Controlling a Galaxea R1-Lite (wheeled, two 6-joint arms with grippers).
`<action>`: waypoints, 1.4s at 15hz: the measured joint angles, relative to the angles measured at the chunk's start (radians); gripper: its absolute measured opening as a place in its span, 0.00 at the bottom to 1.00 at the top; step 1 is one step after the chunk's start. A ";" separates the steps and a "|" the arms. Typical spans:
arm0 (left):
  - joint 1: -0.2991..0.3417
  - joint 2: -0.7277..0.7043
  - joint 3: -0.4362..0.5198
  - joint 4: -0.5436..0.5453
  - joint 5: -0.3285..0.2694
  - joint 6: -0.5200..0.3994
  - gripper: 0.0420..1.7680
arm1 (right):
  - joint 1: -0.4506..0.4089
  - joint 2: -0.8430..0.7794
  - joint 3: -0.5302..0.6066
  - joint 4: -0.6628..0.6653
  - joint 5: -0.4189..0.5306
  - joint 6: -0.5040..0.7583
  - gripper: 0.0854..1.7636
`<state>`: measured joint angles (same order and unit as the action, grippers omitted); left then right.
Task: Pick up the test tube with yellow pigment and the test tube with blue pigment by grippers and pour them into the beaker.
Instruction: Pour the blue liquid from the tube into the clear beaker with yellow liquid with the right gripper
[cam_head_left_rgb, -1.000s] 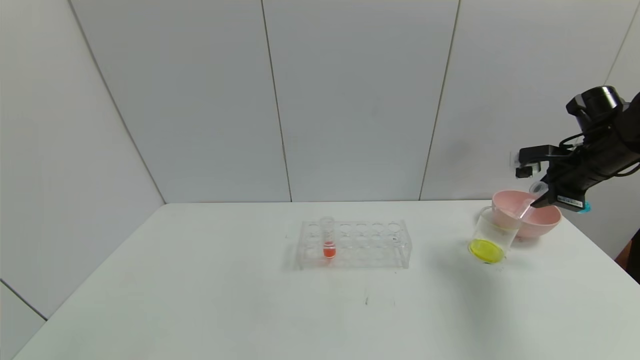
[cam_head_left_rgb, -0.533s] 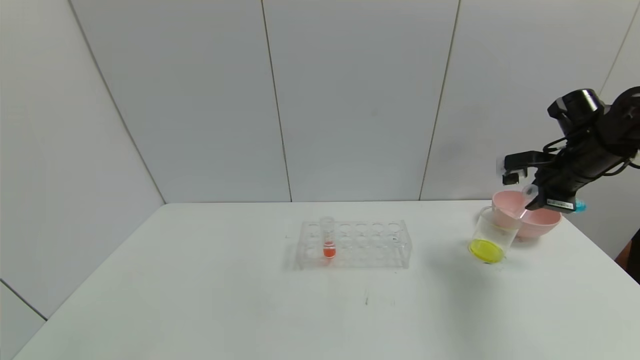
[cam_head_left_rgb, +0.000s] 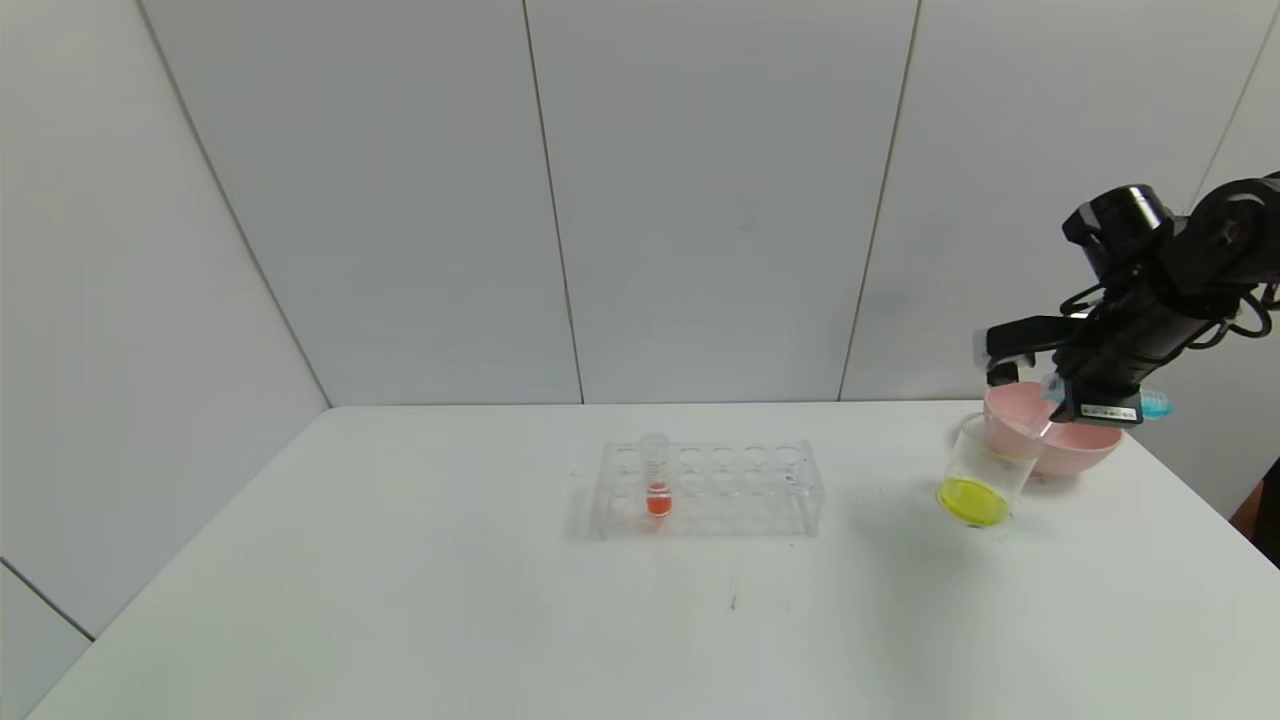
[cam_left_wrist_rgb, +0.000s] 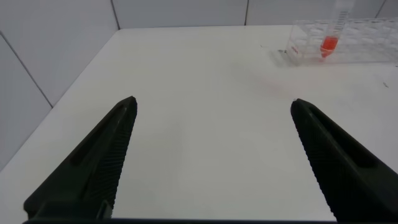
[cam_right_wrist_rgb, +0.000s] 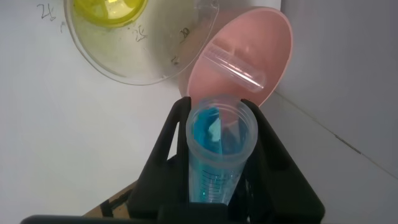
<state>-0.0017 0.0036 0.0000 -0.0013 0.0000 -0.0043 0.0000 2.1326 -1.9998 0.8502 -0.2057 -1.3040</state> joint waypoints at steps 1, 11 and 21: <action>0.000 0.000 0.000 0.000 0.000 0.000 1.00 | 0.006 0.004 0.000 -0.006 -0.017 -0.001 0.29; 0.000 0.000 0.000 0.000 0.000 0.000 1.00 | 0.053 0.024 0.000 -0.061 -0.214 -0.071 0.29; 0.000 0.000 0.000 0.000 0.000 0.000 1.00 | 0.126 0.004 0.000 -0.074 -0.412 -0.243 0.29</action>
<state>-0.0017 0.0036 0.0000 -0.0013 0.0000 -0.0043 0.1255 2.1364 -2.0002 0.7766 -0.6177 -1.5472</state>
